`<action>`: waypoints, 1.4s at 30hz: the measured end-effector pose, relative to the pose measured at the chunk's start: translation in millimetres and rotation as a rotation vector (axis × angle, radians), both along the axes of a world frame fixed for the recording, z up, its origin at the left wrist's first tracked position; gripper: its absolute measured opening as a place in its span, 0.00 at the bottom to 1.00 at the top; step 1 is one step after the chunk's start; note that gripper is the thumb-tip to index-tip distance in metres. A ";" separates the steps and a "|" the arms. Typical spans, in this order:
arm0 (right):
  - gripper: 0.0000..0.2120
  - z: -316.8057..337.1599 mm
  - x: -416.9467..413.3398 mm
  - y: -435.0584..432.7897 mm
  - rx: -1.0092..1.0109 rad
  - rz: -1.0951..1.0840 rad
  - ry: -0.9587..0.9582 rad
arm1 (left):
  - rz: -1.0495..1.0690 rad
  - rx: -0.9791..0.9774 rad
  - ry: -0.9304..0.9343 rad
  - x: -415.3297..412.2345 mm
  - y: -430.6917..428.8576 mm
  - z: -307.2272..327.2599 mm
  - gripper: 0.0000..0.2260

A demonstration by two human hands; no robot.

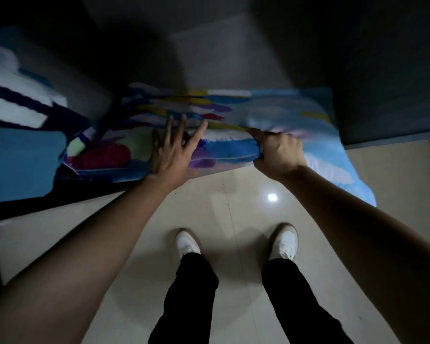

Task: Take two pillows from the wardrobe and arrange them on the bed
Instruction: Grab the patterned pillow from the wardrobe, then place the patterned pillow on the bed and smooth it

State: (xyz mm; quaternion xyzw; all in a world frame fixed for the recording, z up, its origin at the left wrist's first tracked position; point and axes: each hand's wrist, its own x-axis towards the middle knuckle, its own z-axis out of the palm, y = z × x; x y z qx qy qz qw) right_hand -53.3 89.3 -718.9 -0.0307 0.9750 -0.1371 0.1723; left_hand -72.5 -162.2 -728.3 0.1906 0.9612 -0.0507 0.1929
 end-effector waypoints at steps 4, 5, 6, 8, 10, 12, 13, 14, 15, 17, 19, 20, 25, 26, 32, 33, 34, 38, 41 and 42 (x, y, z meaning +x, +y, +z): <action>0.26 38.3 41.2 28.0 -0.001 -0.034 -0.105 | 0.011 -0.028 0.023 19.5 39.6 35.7 0.42; 0.27 47.9 53.9 35.9 0.012 -0.059 -0.135 | 0.011 -0.009 -0.004 25.0 49.5 46.8 0.38; 0.29 58.8 67.2 43.7 0.019 -0.081 -0.162 | 0.018 0.010 -0.025 30.4 58.9 59.1 0.34; 0.35 85.2 94.3 57.4 0.001 -0.125 -0.210 | 0.018 0.038 -0.043 43.8 77.4 88.5 0.32; 0.41 115.5 119.3 65.3 -0.023 -0.153 -0.207 | 0.012 0.069 -0.062 62.3 94.0 123.3 0.33; 0.48 148.5 136.7 69.0 -0.002 -0.150 -0.200 | 0.028 0.088 -0.065 82.5 106.2 159.4 0.33; 0.53 166.1 142.7 71.3 0.010 -0.151 -0.205 | 0.033 0.087 -0.064 92.1 110.6 177.7 0.33; 0.57 184.5 147.4 74.9 0.018 -0.165 -0.207 | 0.030 0.085 -0.059 99.9 114.8 196.3 0.33; 0.60 203.4 151.9 79.4 0.017 -0.187 -0.203 | 0.021 0.081 -0.049 105.9 118.3 214.8 0.34; 0.59 242.6 158.8 90.6 -0.007 -0.232 -0.174 | -0.013 0.092 -0.024 111.0 125.4 253.0 0.36; 0.54 282.8 166.2 100.5 -0.021 -0.255 -0.149 | -0.065 0.121 -0.009 110.3 134.7 289.9 0.37; 0.49 303.5 171.2 103.9 -0.021 -0.264 -0.148 | -0.095 0.126 -0.005 110.0 140.4 307.8 0.37; 0.28 402.7 219.1 117.6 0.026 -0.400 -0.142 | -0.269 0.221 0.036 127.8 174.6 388.7 0.33; 0.27 421.9 233.4 120.1 0.051 -0.438 -0.124 | -0.312 0.251 0.043 133.6 182.1 403.2 0.32; 0.27 524.8 337.6 157.4 0.224 -0.653 -0.026 | -0.632 0.455 0.088 188.2 254.3 484.5 0.26; 0.27 538.7 353.7 167.4 0.251 -0.683 -0.016 | -0.667 0.489 0.090 198.8 270.3 495.8 0.24; 0.26 551.3 369.3 178.7 0.280 -0.712 -0.010 | -0.699 0.519 0.087 209.5 287.8 505.5 0.23; 0.23 584.2 423.4 234.3 0.348 -0.831 -0.013 | -0.816 0.612 0.075 247.8 366.0 532.1 0.21; 0.20 597.3 456.2 288.6 0.368 -0.874 -0.009 | -0.878 0.644 0.075 273.8 432.4 544.0 0.22; 0.19 601.3 464.8 308.7 0.373 -0.881 -0.009 | -0.891 0.645 0.080 281.1 455.6 547.8 0.21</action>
